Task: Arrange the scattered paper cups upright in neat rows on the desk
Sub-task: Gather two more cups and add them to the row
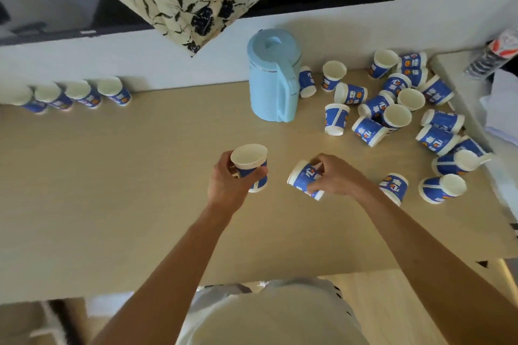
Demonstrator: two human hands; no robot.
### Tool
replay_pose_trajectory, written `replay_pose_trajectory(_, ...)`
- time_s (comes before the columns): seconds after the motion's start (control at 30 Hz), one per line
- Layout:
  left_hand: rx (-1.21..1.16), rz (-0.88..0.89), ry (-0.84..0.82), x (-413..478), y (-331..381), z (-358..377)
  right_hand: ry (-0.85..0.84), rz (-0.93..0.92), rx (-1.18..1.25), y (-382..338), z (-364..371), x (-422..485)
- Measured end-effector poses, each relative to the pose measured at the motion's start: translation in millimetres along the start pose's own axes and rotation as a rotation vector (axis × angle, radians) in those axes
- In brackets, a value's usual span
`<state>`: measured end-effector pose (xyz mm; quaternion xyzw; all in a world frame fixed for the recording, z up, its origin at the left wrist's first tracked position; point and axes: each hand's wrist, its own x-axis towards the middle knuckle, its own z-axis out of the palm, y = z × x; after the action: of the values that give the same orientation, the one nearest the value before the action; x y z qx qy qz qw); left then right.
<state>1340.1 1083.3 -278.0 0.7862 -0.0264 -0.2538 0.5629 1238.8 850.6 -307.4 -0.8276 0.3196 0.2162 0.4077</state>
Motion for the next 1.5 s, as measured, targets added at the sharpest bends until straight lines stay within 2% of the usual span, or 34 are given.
replay_pose_trajectory(0.1, -0.036, -0.014, 0.131, 0, -6, -46, -0.019, -0.146, 0.24, -39, 30, 14)
replay_pose_trajectory(0.3, -0.057, -0.019, 0.32, 7, -20, -126, -0.025, -0.306, 0.395, -125, 84, 37)
replay_pose_trajectory(0.57, -0.111, 0.034, 0.389, 40, -30, -224, 0.079, -0.383, 0.585, -244, 147, 83)
replay_pose_trajectory(0.8, -0.143, 0.104, 0.359, 106, -59, -289, 0.212, -0.418, 0.603, -310, 209, 162)
replay_pose_trajectory(1.07, -0.146, 0.242, 0.342, 170, -125, -329, 0.389, -0.539, 0.543, -361, 253, 269)
replay_pose_trajectory(1.27, -0.127, 0.266, 0.363, 193, -154, -334, 0.549, -0.587, 0.456, -376, 257, 318)
replay_pose_trajectory(1.5, -0.083, 0.312, 0.339, 202, -158, -336, 0.616, -0.593, 0.396, -371, 257, 339)
